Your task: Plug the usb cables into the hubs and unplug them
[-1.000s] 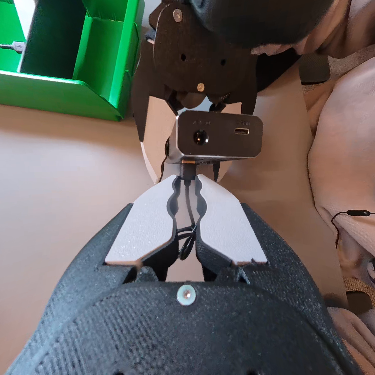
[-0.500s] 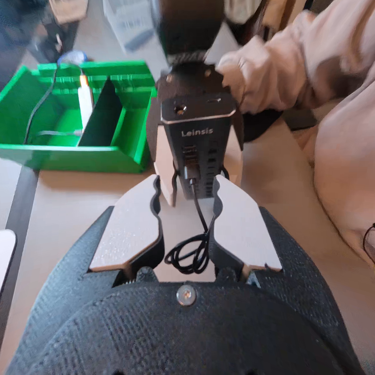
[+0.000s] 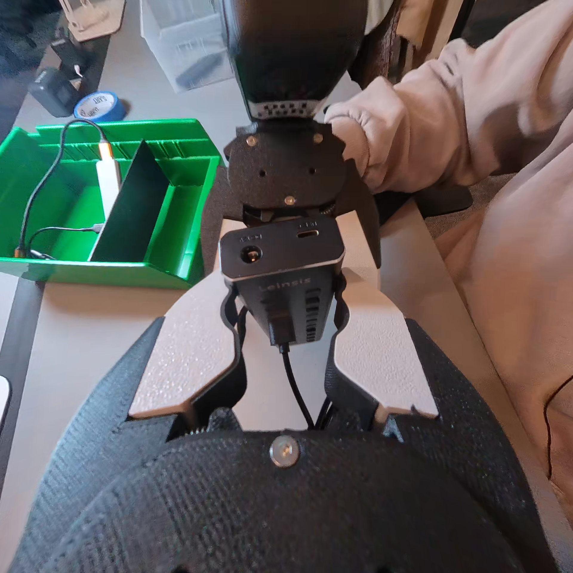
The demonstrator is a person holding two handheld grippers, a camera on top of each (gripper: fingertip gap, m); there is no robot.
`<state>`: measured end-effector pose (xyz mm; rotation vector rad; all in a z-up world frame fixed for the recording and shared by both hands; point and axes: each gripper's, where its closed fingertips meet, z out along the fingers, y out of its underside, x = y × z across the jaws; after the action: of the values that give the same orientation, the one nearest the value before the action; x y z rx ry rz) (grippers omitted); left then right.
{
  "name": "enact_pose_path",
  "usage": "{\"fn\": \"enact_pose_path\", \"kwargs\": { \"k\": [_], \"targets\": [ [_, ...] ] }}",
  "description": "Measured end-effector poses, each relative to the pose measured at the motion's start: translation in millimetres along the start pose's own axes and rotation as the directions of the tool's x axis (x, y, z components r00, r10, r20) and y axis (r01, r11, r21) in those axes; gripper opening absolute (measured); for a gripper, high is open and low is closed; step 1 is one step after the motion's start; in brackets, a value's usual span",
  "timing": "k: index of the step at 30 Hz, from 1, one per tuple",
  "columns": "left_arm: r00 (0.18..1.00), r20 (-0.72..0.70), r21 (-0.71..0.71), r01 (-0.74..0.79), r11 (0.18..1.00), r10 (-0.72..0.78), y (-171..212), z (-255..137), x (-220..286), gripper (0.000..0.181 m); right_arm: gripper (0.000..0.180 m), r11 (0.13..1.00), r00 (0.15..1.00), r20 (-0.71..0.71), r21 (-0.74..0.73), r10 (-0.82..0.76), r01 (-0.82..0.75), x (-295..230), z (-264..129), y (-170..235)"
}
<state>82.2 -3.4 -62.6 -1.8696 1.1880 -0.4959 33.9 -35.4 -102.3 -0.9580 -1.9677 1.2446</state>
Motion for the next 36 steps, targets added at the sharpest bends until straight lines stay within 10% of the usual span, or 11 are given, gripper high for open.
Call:
{"fn": "enact_pose_path", "kwargs": {
  "k": [8,15,20,26,30,36],
  "targets": [
    [0.998,0.047,0.089,-0.052,0.995,0.048,-10,2,4,0.064,0.073,0.992,0.999,-0.022,0.121,0.039,-0.036,-3,-5,-8],
    [0.875,0.484,-0.198,0.137,0.971,-0.024,84,-153,-78,0.049,0.072,0.972,0.982,-0.032,0.154,0.185,-0.178,8,-46,25],
    [0.756,0.587,-0.541,0.632,0.555,-0.289,268,-237,-79,0.045,0.073,0.952,0.977,-0.07,0.249,0.199,-0.177,20,-69,11],
    [0.659,0.562,-0.649,0.726,0.228,-0.499,359,-226,-40,0.033,0.073,0.945,0.974,-0.09,0.274,0.207,-0.176,20,-76,12],
    [0.767,0.497,-0.738,0.619,0.269,-0.405,348,-231,-44,0.017,0.073,0.943,0.971,-0.109,0.286,0.211,-0.173,24,-82,14],
    [0.932,0.359,-0.749,0.264,0.608,0.037,223,-246,-67,0.017,0.072,0.931,0.967,-0.131,0.325,0.219,-0.167,29,-91,9]
  ]
}}
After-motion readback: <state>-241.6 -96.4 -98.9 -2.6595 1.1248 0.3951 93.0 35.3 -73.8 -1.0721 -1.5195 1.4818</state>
